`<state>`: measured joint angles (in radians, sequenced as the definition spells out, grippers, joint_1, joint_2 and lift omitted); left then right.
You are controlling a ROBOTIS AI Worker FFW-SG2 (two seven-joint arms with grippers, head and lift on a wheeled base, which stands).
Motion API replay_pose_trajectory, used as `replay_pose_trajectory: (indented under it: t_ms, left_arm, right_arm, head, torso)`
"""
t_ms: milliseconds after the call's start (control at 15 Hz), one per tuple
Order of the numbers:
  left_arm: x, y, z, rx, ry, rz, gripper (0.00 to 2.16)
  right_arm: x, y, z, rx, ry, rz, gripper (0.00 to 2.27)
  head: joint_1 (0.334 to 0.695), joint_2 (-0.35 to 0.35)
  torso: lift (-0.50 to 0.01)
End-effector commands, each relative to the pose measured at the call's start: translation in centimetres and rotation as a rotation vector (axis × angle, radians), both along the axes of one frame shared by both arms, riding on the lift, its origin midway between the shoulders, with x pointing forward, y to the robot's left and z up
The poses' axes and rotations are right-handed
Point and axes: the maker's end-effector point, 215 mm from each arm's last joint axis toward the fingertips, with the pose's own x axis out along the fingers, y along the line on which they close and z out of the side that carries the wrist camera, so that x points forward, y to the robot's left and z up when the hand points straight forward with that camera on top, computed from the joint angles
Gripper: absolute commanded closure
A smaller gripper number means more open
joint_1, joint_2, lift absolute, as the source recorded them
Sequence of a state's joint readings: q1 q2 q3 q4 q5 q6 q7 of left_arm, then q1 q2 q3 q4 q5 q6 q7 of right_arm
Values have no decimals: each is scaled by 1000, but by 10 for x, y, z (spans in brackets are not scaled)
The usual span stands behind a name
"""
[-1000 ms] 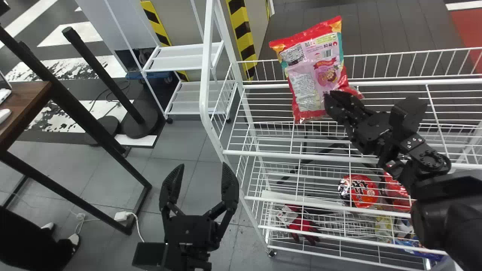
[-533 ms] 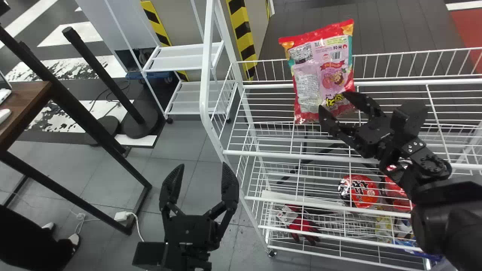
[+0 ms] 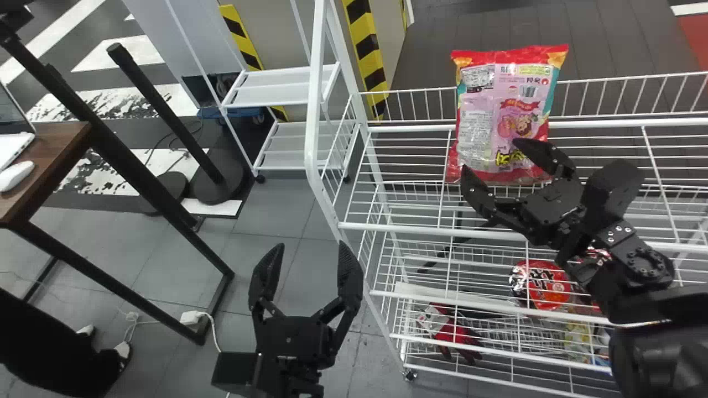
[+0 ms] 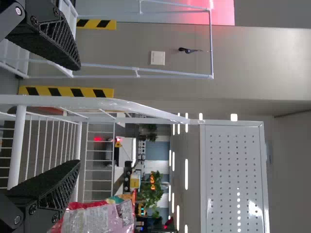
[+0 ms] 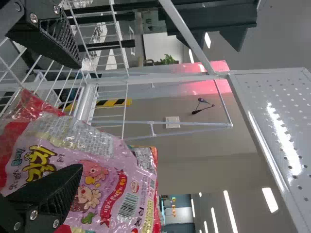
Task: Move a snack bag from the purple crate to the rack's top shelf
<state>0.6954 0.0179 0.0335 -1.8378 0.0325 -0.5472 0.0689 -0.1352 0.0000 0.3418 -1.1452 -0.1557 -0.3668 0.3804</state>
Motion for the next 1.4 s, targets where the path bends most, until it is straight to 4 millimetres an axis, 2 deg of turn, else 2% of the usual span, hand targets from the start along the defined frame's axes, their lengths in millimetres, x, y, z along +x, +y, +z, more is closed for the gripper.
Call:
replay_pose_trajectory:
  t_ms: [0, 200, 267, 333, 533, 667, 733, 867, 933, 1067, 1133, 1200, 1333]
  left_arm:
    - [1, -2, 1, -5, -3, -2, 144]
    - [-4, -11, 18, -13, -21, -18, 140]
    - [-3, -15, 22, -19, -19, -24, 140]
    - [-3, -16, 25, -21, -18, -27, 140]
    - [4, -31, 18, -32, 26, -55, 144]
    - [11, -50, 24, -47, 26, -83, 144]
    - [15, -62, 14, -57, 66, -93, 144]
    - [28, -86, 0, -74, 161, -105, 140]
    - [32, -105, -5, -77, 197, -130, 137]
    - [43, -131, 11, -57, 175, -155, 137]
    - [53, -149, 8, -44, 204, -179, 137]
    - [65, -163, 7, -37, 230, -204, 137]
    - [101, -197, 6, -5, 293, -261, 147]
  right_arm:
    - [-9, -4, 26, 31, -46, -12, 90]
    - [-30, -23, 75, 100, -116, -57, 90]
    - [-31, -54, 80, 75, -119, -111, 93]
    - [-37, -84, 77, 41, -104, -145, 93]
    - [-70, -159, 56, -81, -44, -226, 97]
    - [-103, -212, 43, -118, -29, -298, 93]
    - [-120, -232, 31, -138, -11, -325, 93]
    - [-145, -262, 5, -177, 10, -371, 97]
    - [-153, -281, -9, -193, 28, -399, 100]
    - [-169, -299, -27, -204, 29, -428, 103]
    - [-175, -305, -34, -207, 28, -438, 107]
    - [-180, -308, -41, -210, 28, -443, 107]
    - [-191, -312, -45, -212, 1, -454, 117]
  head:
    - [695, 336]
    - [695, 329]
    - [695, 323]
    - [695, 303]
    - [695, 227]
    - [695, 169]
    - [695, 102]
    - [695, 36]
    - [695, -33]
    - [695, -108]
    - [695, -139]
    - [695, -200]
    - [695, -247]
  torso:
    - [-12]
    - [-12]
    - [-12]
    - [-12]
    - [-12]
    - [-12]
    - [-12]
    - [-12]
    - [-12]
    - [-12]
    - [-12]
    - [-12]
    - [-12]
